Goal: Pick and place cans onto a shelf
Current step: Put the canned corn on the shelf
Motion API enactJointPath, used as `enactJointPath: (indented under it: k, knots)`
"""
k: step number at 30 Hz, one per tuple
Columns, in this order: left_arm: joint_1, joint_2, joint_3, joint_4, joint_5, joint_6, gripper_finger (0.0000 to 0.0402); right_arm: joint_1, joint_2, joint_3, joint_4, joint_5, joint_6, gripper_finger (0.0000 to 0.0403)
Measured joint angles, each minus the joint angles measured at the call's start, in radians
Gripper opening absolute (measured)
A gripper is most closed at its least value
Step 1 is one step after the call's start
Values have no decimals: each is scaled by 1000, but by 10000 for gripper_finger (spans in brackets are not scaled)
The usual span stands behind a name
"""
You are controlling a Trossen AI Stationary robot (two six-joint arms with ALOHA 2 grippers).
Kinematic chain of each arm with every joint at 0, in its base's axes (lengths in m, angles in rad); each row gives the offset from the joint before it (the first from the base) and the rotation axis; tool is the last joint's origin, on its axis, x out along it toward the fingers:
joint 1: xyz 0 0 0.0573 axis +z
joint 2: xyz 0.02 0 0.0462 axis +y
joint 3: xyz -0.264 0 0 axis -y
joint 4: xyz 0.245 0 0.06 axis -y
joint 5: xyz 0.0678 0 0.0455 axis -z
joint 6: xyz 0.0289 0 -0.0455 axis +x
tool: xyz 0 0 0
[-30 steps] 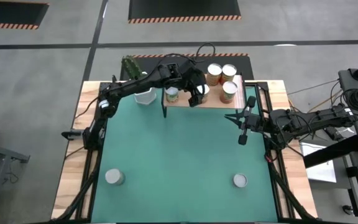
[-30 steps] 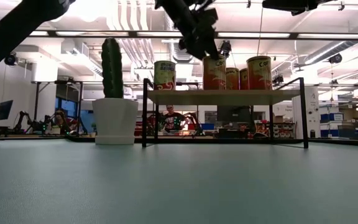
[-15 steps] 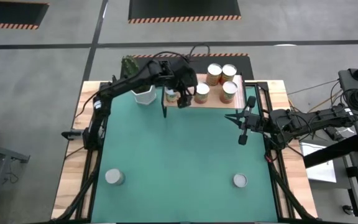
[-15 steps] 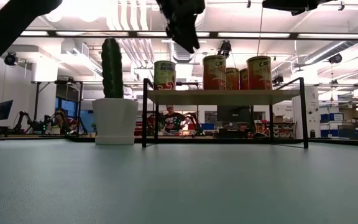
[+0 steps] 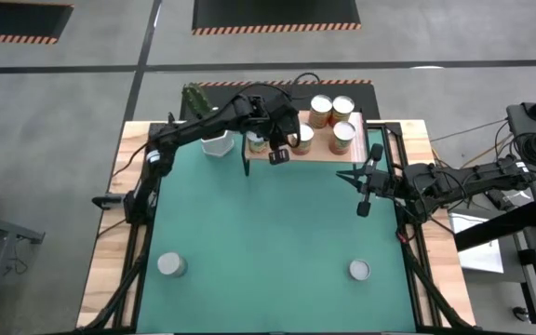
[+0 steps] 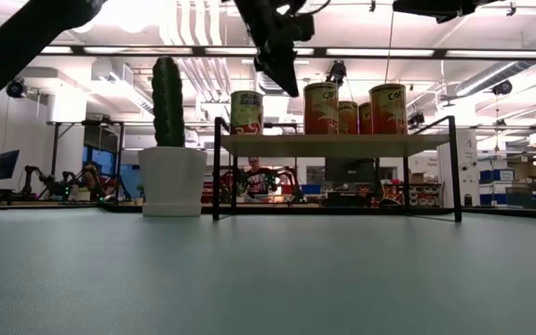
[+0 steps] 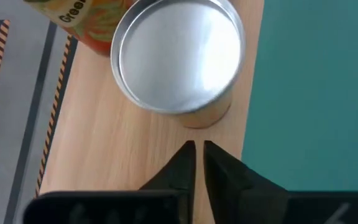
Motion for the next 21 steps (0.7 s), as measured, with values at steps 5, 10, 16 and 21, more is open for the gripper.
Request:
enactJointPath:
  k: [5,10,16,21]
  knots:
    - [1,29,0,32,-1,0,24,0,0,0,0,0,0,13]
    - [1,42,0,73,-13,2,6,0,0,0,0,0,0,13]
    - [1,54,0,114,-15,10,1,0,0,0,0,0,0,13]
    - [1,57,0,148,-15,9,0,0,0,0,0,0,0,13]
